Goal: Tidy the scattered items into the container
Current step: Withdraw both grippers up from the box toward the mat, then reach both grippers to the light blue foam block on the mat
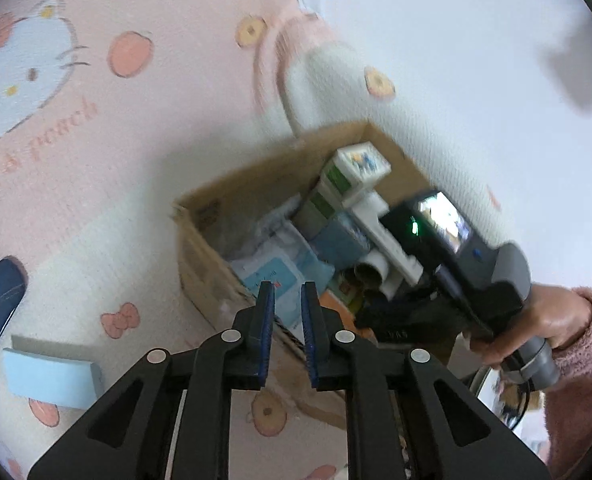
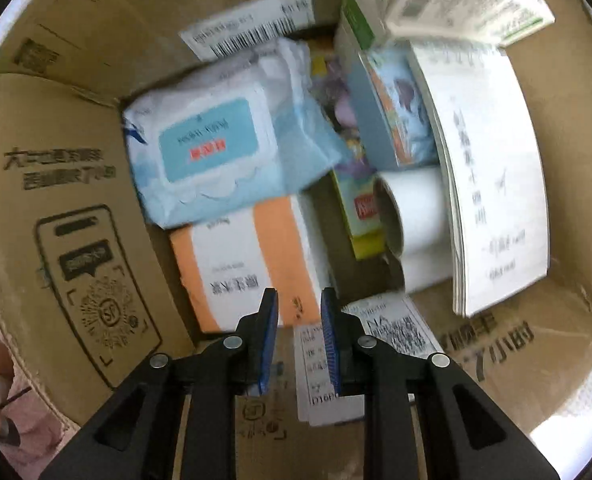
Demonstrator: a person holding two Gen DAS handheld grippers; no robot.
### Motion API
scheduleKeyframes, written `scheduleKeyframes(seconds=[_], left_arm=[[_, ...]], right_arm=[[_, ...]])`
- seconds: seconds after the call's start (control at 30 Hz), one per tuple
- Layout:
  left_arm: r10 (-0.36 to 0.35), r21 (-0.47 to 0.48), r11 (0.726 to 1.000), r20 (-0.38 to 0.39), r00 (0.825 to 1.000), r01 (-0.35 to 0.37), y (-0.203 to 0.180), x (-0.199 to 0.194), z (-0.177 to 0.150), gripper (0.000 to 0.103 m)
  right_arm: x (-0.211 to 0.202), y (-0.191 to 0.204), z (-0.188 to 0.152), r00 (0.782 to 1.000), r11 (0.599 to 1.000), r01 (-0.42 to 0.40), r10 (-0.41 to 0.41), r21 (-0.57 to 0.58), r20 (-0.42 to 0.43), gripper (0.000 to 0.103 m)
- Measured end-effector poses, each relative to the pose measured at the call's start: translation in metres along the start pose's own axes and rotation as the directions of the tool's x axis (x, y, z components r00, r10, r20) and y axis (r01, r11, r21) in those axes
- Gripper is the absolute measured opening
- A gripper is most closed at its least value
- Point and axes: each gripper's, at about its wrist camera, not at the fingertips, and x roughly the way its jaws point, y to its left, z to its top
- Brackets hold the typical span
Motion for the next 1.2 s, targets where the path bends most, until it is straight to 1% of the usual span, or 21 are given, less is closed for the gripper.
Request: scheduleKeyframes(seconds=[0.07,0.17,0.23,0.3,0.4,0.47,0.53,0.57,0.6,0.63,0.7,0.73,0.77,0.83,0.9,0.97,1.03,1.07,1.1,1.17,1.2], left_arm=[[0.022,-0.057,0.998,0.075,0.997,-0.018,0.016,-0.014,-0.001,0.030],[0.060,-0.138,0.990,0.165,0.985,-0.037,0.041,-0.031,-0.007,0.032],[0.087,-0.188,0.981,0.198,0.976,-0.049,0.064,-0.043,-0.014,0.034],[0.132,-0.219,0.972,0.208,0.969,-0.086,0.085,-0.055,-0.024,0.035],[0.223,-0.240,0.956,0.210,0.952,-0.171,0.110,-0.066,-0.043,0.037],[0.283,-0.241,0.942,0.200,0.938,-0.233,0.121,-0.069,-0.055,0.039],[0.353,-0.236,0.922,0.185,0.917,-0.307,0.134,-0.070,-0.074,0.042],[0.371,-0.233,0.916,0.180,0.911,-0.327,0.140,-0.071,-0.082,0.044],[0.388,-0.229,0.910,0.173,0.905,-0.347,0.145,-0.070,-0.090,0.045],[0.399,-0.228,0.905,0.168,0.901,-0.358,0.149,-0.070,-0.097,0.046],[0.405,-0.231,0.902,0.160,0.900,-0.365,0.158,-0.071,-0.115,0.047],[0.403,-0.235,0.902,0.159,0.901,-0.362,0.162,-0.072,-0.122,0.047],[0.399,-0.240,0.903,0.159,0.903,-0.357,0.166,-0.074,-0.129,0.047],[0.397,-0.248,0.903,0.165,0.903,-0.352,0.172,-0.077,-0.144,0.049],[0.415,-0.253,0.895,0.171,0.893,-0.368,0.180,-0.077,-0.159,0.052],[0.435,-0.256,0.886,0.173,0.884,-0.386,0.187,-0.075,-0.170,0.054],[0.444,-0.279,0.877,0.157,0.882,-0.392,0.198,-0.072,-0.182,0.055],[0.439,-0.291,0.875,0.142,0.887,-0.387,0.202,-0.071,-0.187,0.055],[0.417,-0.309,0.879,0.125,0.900,-0.364,0.208,-0.070,-0.194,0.055],[0.386,-0.340,0.881,0.117,0.915,-0.328,0.217,-0.070,-0.205,0.055],[0.382,-0.354,0.877,0.109,0.918,-0.324,0.221,-0.070,-0.209,0.055]], right_arm=[[0.010,0.005,0.009,0.997,0.999,0.042,-0.042,0.002,-0.058,0.018],[0.031,0.016,0.023,0.985,0.994,0.106,-0.108,-0.025,-0.134,0.018],[0.043,0.023,0.030,0.972,0.986,0.153,-0.162,-0.064,-0.170,0.018],[0.045,0.025,0.033,0.968,0.984,0.165,-0.174,-0.068,-0.180,0.018],[0.019,0.032,0.028,0.981,0.984,0.155,-0.164,-0.093,-0.104,0.018],[-0.009,0.039,0.016,0.989,0.985,0.148,-0.150,-0.091,-0.015,0.018],[-0.037,0.051,0.001,0.988,0.983,0.142,-0.133,-0.115,0.080,0.020],[-0.048,0.056,-0.006,0.984,0.981,0.149,-0.135,-0.121,0.118,0.025],[-0.060,0.063,-0.014,0.976,0.978,0.166,-0.145,-0.125,0.165,0.034],[-0.071,0.075,-0.022,0.962,0.971,0.200,-0.169,-0.131,0.215,0.040],[-0.089,0.103,-0.044,0.917,0.942,0.297,-0.236,-0.154,0.320,0.068],[-0.095,0.118,-0.057,0.893,0.926,0.337,-0.256,-0.170,0.371,0.071],[-0.109,0.116,-0.066,0.868,0.912,0.366,-0.261,-0.187,0.422,0.071],[-0.118,0.131,-0.080,0.832,0.899,0.391,-0.254,-0.196,0.493,0.072],[-0.106,0.149,-0.090,0.775,0.880,0.438,-0.266,-0.183,0.573,0.076],[-0.104,0.164,-0.100,0.717,0.866,0.460,-0.234,-0.194,0.656,0.076],[-0.112,0.174,-0.110,0.674,0.856,0.486,-0.237,-0.178,0.700,0.077],[-0.110,0.186,-0.113,0.656,0.844,0.504,-0.235,-0.185,0.718,0.081],[-0.104,0.194,-0.114,0.641,0.833,0.516,-0.222,-0.198,0.735,0.084],[-0.085,0.214,-0.113,0.598,0.819,0.544,-0.225,-0.184,0.769,0.088],[-0.072,0.223,-0.109,0.597,0.810,0.551,-0.212,-0.203,0.774,0.088]])
